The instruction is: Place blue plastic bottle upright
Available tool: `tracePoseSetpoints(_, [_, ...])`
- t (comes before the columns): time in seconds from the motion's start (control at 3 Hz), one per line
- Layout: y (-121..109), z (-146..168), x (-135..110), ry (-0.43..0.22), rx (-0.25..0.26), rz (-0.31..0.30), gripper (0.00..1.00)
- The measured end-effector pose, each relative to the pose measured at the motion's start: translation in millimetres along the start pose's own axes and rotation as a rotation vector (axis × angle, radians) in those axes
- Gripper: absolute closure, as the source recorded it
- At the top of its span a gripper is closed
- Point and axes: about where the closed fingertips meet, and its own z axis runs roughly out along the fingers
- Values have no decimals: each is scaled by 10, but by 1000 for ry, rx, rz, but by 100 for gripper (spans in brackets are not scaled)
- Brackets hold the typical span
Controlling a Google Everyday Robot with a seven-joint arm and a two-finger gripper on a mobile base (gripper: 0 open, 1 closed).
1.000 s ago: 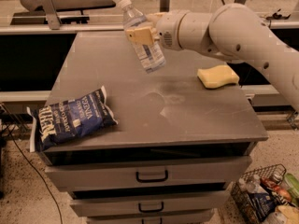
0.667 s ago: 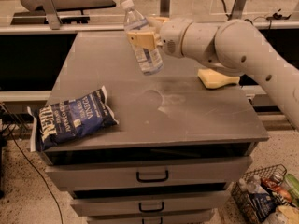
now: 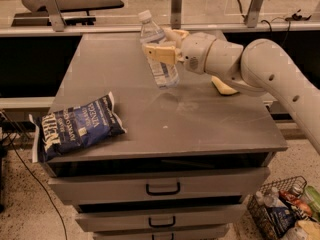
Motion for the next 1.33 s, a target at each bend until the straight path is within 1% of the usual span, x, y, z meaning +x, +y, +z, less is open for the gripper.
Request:
tracePoseSetpoints(0.33, [11, -160, 100, -17, -6, 20, 100])
tracePoseSetpoints(0.67, [22, -315, 173, -52, -10, 27, 100])
tracePoseSetpoints(1.0, [31, -505, 183, -84, -7, 12, 100])
tracePoseSetpoints(1.33, [35, -693, 187, -117, -9, 0, 83])
